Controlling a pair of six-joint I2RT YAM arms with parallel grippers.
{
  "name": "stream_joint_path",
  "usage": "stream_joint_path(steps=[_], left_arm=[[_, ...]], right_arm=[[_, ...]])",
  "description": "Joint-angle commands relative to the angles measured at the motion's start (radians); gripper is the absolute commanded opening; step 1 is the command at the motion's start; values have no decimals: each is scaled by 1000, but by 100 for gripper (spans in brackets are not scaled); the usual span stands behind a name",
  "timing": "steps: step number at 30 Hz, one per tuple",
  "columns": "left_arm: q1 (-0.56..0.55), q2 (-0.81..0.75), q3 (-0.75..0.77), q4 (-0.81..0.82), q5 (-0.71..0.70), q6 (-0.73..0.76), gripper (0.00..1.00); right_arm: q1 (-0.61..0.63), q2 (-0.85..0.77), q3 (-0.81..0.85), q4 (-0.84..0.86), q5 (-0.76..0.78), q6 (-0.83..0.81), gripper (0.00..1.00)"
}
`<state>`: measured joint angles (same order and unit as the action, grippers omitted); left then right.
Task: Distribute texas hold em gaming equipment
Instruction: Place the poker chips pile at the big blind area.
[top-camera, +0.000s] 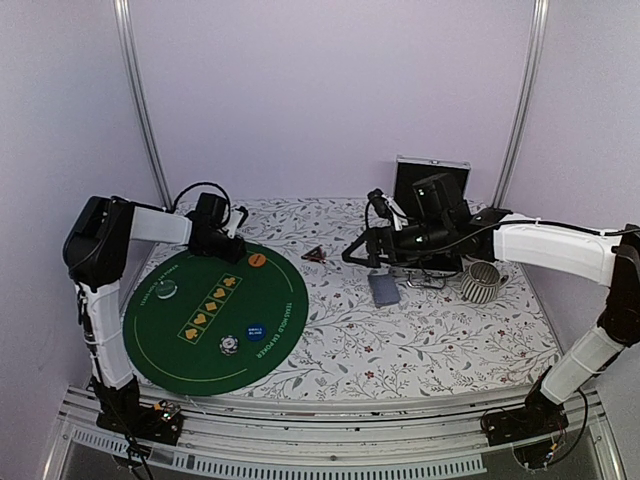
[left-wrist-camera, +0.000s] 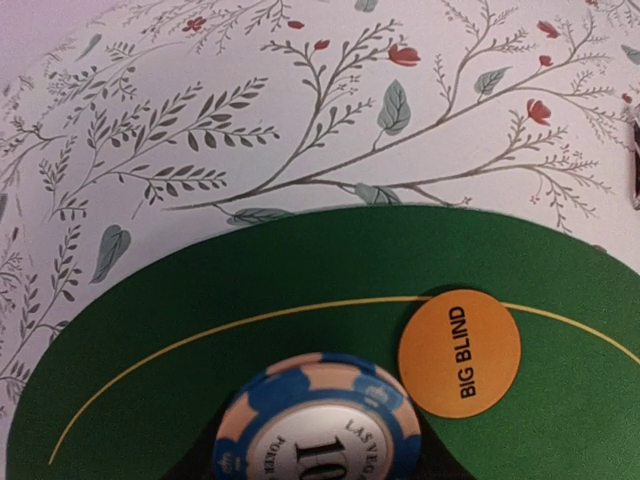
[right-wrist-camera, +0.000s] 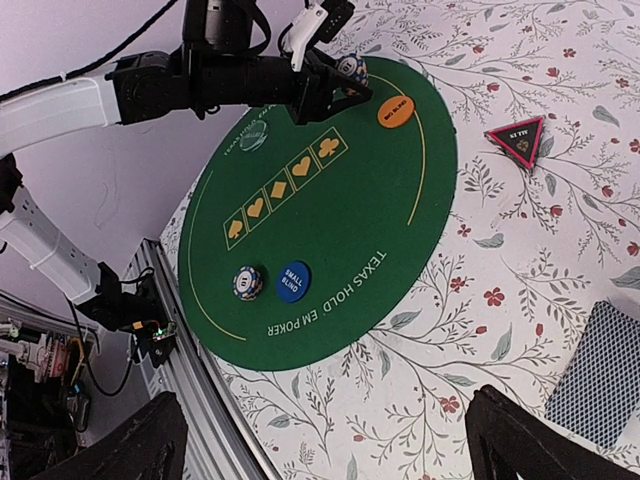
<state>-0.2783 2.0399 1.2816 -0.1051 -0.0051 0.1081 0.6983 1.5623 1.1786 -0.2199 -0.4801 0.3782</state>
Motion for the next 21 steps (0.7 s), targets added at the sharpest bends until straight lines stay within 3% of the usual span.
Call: stream_joint_path(steps=[1, 8, 15, 21], left_arm=[[6, 14, 38, -25, -13, 1, 0], [13, 41, 23, 30, -6, 101, 0], [24, 136, 146, -90, 105, 123, 0], [31, 154, 149, -107, 112, 121, 0]], right_arm=[[-9, -45, -6, -5, 15, -13, 99], [-11, -65, -7, -20, 25, -22, 99], [-13, -100, -15, -41, 53, -37, 99], [-16, -128, -21, -45, 62, -43, 99]])
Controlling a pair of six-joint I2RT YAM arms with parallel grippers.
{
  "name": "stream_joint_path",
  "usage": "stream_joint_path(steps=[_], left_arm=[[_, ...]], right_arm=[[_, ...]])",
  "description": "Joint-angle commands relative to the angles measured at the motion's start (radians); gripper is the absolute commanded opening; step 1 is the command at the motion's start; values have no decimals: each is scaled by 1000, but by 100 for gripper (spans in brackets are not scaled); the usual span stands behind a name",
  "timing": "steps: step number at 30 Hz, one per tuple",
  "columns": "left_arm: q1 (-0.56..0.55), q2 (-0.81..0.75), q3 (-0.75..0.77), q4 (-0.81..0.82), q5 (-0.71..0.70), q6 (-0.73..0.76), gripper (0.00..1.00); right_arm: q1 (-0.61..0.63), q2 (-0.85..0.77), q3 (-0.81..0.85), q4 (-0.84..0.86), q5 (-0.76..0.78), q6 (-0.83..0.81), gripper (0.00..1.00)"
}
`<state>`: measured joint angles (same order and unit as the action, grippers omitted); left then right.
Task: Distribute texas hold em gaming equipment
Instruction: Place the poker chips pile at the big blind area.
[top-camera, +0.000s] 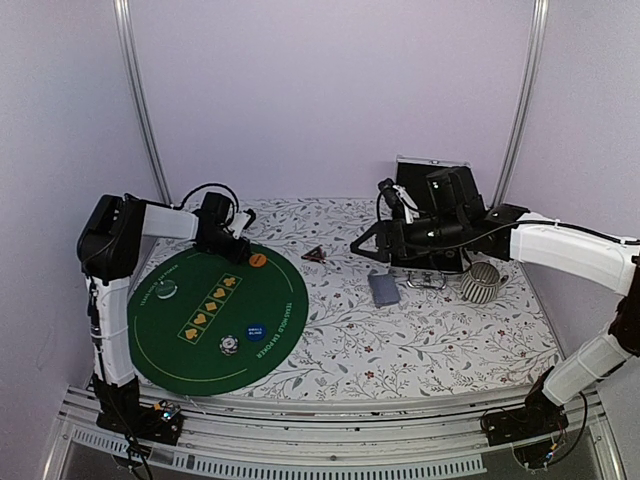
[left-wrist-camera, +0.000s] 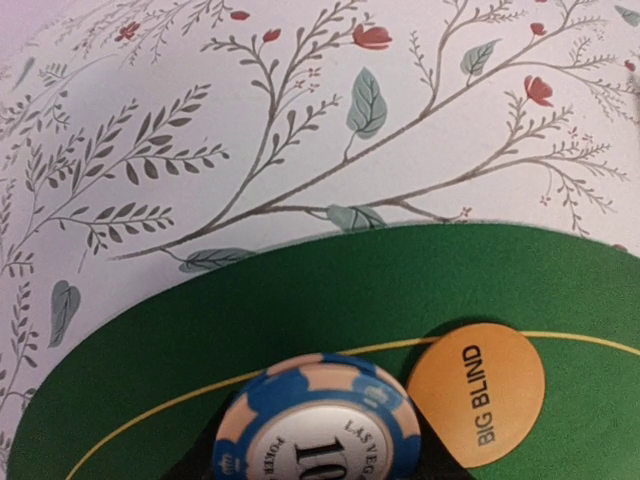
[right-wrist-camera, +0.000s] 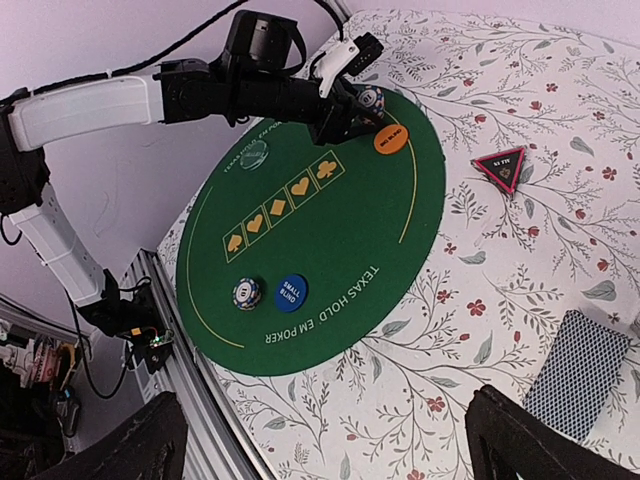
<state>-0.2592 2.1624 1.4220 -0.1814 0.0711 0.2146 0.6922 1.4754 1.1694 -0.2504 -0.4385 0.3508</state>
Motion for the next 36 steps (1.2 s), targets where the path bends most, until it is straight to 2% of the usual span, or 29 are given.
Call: stream_joint_path(steps=[1, 4, 11, 15, 23, 36], left_arm=[[16, 33, 6, -30, 34, 10, 0], [29, 38, -5, -29, 41, -3, 0], [40, 36, -22, -20, 44, -2, 18], [40, 37, -18, -25, 32, 5, 20], [39, 25, -20, -36, -27, 20, 44], [39, 23, -16, -50, -22, 28, 54]], right_arm=[[-10, -44, -12, -15, 22, -17, 99], [-11, -54, -10, -18, 26, -21, 99], [-11, -60, -4, -25, 34, -25, 99], [-13, -63, 3, -28, 35, -25, 99], [-12, -74, 18, -37, 41, -27, 99], [-12, -97, 32, -56, 58, -35, 99]])
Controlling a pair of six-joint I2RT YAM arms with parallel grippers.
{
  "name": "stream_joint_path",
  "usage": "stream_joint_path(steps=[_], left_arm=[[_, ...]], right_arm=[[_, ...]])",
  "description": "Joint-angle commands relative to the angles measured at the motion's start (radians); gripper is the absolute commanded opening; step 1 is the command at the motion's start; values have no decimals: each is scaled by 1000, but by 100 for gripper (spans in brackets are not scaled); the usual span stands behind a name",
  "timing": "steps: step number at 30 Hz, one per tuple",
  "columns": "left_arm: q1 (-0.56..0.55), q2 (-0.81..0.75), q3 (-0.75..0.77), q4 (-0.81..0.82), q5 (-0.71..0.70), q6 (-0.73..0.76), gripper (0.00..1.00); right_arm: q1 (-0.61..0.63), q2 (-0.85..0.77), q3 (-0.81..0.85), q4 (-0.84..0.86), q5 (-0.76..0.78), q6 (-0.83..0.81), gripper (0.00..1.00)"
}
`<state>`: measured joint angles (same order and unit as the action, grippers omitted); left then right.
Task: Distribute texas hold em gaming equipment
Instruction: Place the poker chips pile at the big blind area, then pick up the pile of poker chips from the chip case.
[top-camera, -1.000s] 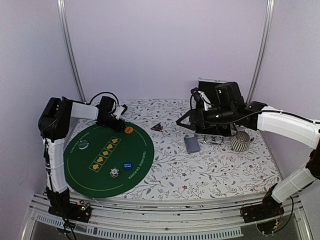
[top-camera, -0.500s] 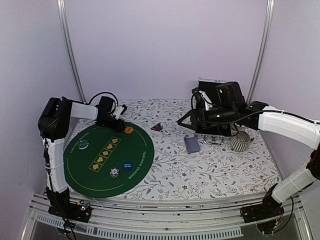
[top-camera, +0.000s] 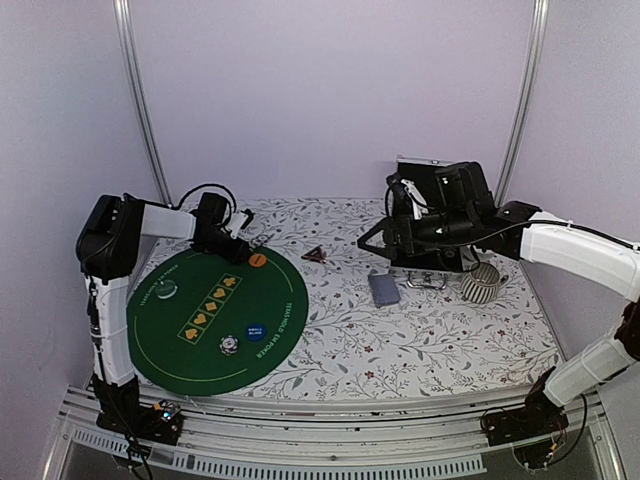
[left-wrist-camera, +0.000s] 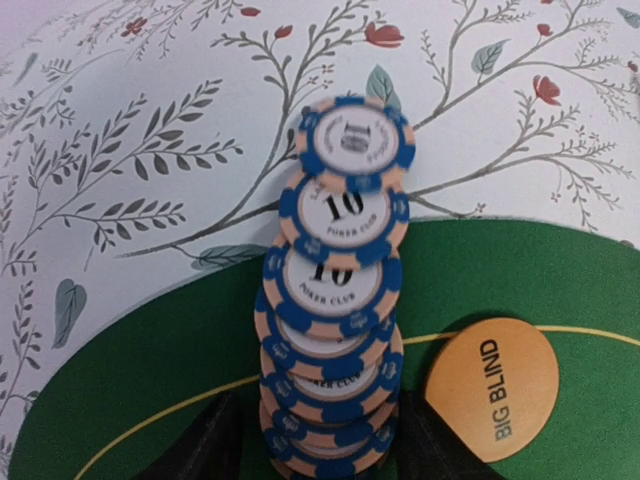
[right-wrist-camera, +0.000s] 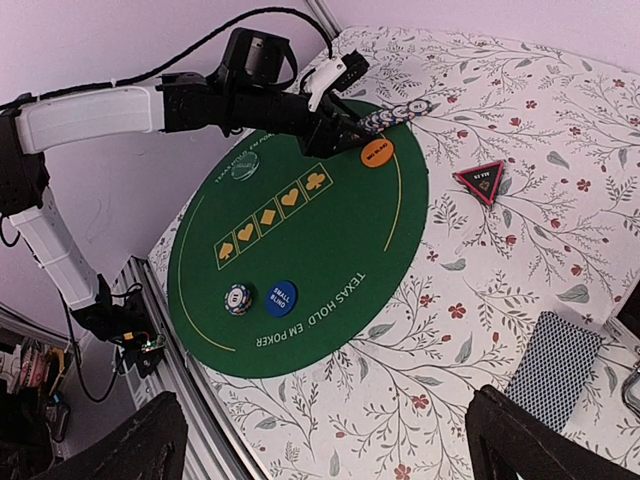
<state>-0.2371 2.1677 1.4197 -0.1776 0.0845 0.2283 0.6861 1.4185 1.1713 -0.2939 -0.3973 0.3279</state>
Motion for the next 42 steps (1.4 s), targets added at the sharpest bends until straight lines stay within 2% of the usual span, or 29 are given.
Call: stream_joint_path(steps=[1, 7, 11, 16, 21, 26, 27, 28, 33, 36, 42], left_arm=[[16, 15, -13, -54, -32, 12, 56], [17, -38, -18, -42, 19, -8, 71], [17, -92, -21, -20, 30, -24, 77], [7, -238, -76, 62, 78, -50, 81], [-24, -379, -113, 66, 43, -83, 82], [-105, -548, -176, 17, -32, -155, 82], [-129, -584, -194, 9, -50, -165, 95], [-152, -608, -214, 1, -73, -174, 98], [-268, -792, -280, -75, -124, -183, 98], [-300, -870, -288, -159, -152, -174, 98], [-303, -1002, -356, -242, -185, -156, 98]], right_arm=[[-7, -41, 30, -14, 17, -12, 99], [-6, -40, 30, -17, 17, -12, 99], [-7, -45, 30, -19, 20, -10, 99], [-7, -68, 29, -25, 53, -17, 99], [-14, -107, 12, -27, 140, -25, 99], [-25, -137, -2, -45, 234, -59, 99], [-29, -139, -2, -54, 252, -66, 99], [-32, -139, -2, -65, 279, -73, 99], [-66, -109, 3, -126, 412, -92, 99], [-109, -50, 28, -180, 449, -144, 99], [-337, 111, 159, -278, 502, -369, 100]])
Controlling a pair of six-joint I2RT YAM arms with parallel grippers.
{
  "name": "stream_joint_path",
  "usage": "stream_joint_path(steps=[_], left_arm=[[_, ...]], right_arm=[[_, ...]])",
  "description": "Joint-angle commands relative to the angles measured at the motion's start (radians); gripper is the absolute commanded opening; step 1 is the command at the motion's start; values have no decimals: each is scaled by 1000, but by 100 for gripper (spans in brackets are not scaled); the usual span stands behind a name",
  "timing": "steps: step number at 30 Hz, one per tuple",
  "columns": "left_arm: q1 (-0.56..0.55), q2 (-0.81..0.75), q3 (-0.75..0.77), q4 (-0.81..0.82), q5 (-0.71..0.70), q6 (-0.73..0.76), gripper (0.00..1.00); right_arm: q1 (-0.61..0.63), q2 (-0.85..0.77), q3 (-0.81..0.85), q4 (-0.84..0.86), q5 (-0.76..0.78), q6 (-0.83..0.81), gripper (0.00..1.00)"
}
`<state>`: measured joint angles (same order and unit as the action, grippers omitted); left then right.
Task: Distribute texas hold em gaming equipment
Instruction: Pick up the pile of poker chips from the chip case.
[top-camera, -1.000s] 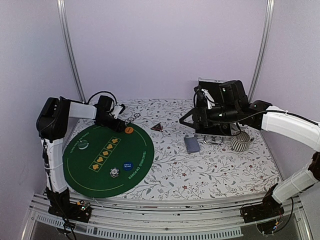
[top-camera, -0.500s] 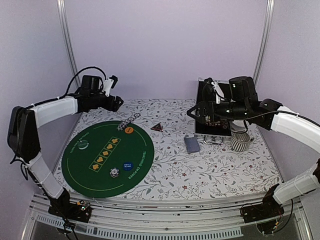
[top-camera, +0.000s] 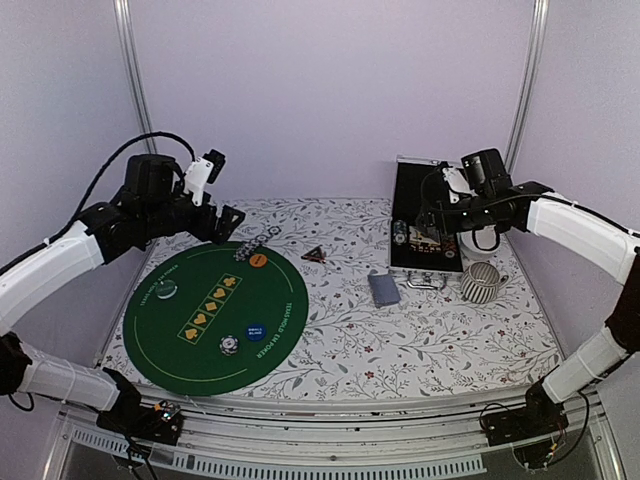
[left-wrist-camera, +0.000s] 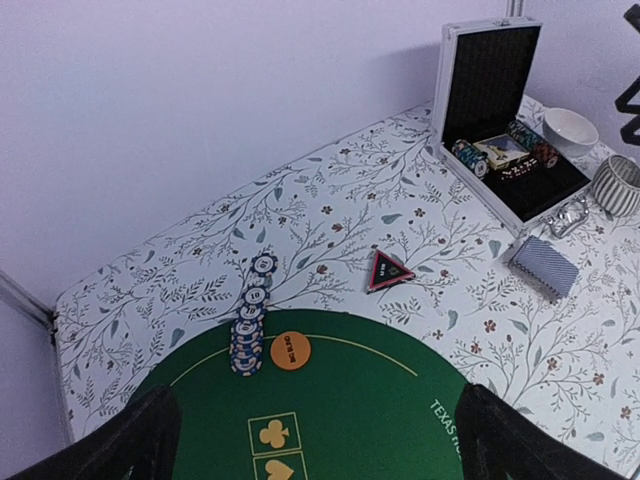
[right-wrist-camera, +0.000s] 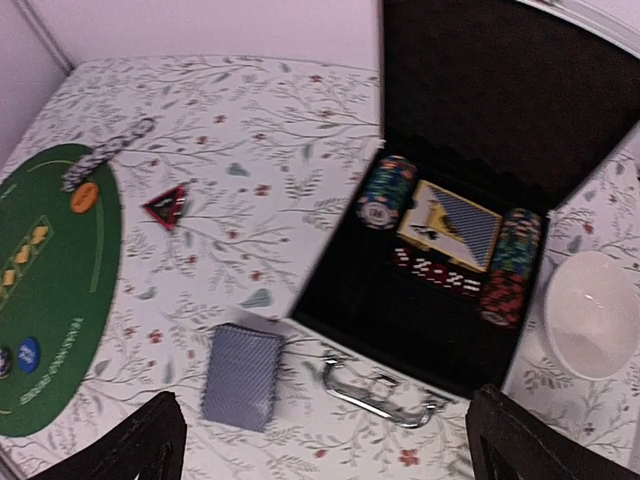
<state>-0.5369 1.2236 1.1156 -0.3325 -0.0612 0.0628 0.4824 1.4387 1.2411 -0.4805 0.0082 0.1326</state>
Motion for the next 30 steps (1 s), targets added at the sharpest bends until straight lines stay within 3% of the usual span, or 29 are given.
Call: stream_joint_path(steps=[1, 8, 12, 16, 30], left_arm=[[-3, -72, -67, -84, -42, 14, 98], [-2, -71, -140, -32, -32, 51, 98], [3, -45, -151, -25, -5, 65, 98], [6, -51, -188, -4, 4, 71, 98], [56, -88, -236, 35, 78, 59, 98]], right_arm=[[-165, 128, 110, -105, 112, -212, 99], [-271, 303, 142, -53, 81, -636, 97], [-283, 375, 125, 21, 91, -981, 94], [-283, 406, 117, 70, 116, -1202, 91], [-286, 477, 104, 204, 157, -1622, 86]])
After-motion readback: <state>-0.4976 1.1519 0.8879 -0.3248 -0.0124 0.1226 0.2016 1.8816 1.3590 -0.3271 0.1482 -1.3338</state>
